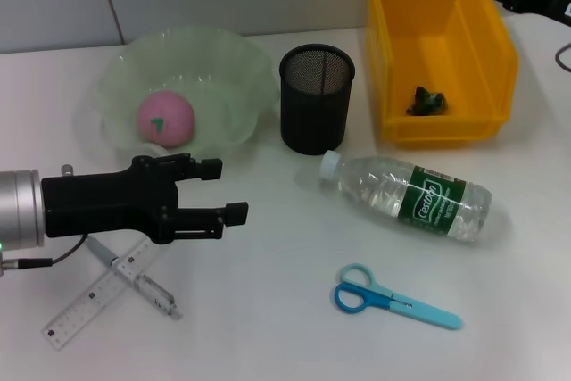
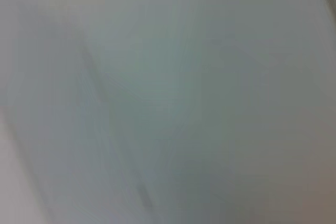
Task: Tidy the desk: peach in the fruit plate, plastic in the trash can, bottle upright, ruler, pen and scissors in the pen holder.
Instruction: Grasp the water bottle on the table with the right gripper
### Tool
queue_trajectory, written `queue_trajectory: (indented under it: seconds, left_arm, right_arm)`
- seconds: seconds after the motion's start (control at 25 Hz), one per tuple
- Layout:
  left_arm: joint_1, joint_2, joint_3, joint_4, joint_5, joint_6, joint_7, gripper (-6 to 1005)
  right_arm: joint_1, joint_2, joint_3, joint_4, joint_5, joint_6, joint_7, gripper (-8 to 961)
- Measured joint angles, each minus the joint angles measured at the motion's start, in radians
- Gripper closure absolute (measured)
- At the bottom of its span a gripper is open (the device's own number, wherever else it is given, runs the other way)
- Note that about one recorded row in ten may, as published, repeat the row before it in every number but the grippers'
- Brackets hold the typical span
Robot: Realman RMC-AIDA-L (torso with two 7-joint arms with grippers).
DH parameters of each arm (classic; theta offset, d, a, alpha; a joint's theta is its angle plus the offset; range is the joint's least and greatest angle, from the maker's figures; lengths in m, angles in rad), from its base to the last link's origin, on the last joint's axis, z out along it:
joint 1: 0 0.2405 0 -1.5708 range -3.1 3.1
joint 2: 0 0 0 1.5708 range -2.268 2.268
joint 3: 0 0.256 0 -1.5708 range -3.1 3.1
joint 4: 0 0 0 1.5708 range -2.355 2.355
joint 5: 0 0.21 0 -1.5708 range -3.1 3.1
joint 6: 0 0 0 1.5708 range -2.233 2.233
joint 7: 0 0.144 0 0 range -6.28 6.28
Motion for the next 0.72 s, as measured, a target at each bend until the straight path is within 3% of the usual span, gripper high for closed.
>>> queue_trajectory:
  seconds: [0.28, 0.72]
  left_arm:
    - [0.001, 0.0, 0.0, 0.0, 0.003, 0.0, 0.0, 161]
    - [0.001, 0.007, 0.0, 0.0, 0.006, 0.005, -0.005, 161]
  right_arm:
    - [-0.012, -0.032, -0.011, 0.048, -0.022, -0.235, 0.014, 215]
    - [-0.007, -0.035, -0.056, 0.045, -0.197, -0.365, 0.008, 215]
